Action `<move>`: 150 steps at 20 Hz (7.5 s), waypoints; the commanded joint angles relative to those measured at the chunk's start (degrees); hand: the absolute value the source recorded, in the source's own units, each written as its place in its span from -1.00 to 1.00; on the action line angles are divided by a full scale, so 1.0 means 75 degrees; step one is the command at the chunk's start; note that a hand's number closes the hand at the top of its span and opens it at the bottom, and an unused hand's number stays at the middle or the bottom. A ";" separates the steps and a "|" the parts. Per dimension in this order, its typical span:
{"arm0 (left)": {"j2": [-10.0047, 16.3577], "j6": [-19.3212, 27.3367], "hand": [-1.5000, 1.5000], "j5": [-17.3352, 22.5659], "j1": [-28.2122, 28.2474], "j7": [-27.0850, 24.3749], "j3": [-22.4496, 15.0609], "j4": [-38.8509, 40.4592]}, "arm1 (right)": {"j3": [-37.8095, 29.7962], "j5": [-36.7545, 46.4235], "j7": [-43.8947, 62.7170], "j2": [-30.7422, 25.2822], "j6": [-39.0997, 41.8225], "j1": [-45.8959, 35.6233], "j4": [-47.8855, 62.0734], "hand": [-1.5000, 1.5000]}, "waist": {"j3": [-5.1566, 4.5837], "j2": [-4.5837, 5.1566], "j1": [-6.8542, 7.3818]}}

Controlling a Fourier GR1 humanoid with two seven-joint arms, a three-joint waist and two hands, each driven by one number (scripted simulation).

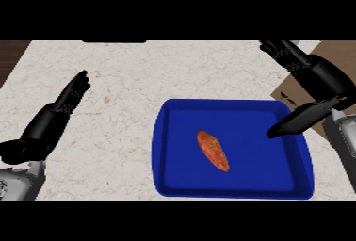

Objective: Pick the sweet potato from the tray and place it in the cardboard box

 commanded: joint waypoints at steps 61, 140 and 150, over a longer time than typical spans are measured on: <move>-0.1479 -0.1642 0.00 -0.1754 -0.0101 0.0203 0.1236 0.0108 | 0.3835 1.0447 -0.0424 0.1618 0.1506 0.1010 -0.1211 -1.00 | -0.0017 -0.0097 -0.0031; -0.2398 -0.1949 0.00 -0.2799 -0.0402 0.0262 0.1540 0.0310 | -0.4292 0.9398 0.0720 -0.0781 -0.0395 -0.1212 0.3283 1.00 | -0.0011 -0.0037 0.0061; -0.2127 -0.2400 0.00 -0.2371 -0.0281 0.0272 0.1831 0.0029 | -0.3865 1.0004 -0.0496 -0.2181 -0.0109 -0.2013 0.6728 1.00 | -0.0003 0.0007 0.0269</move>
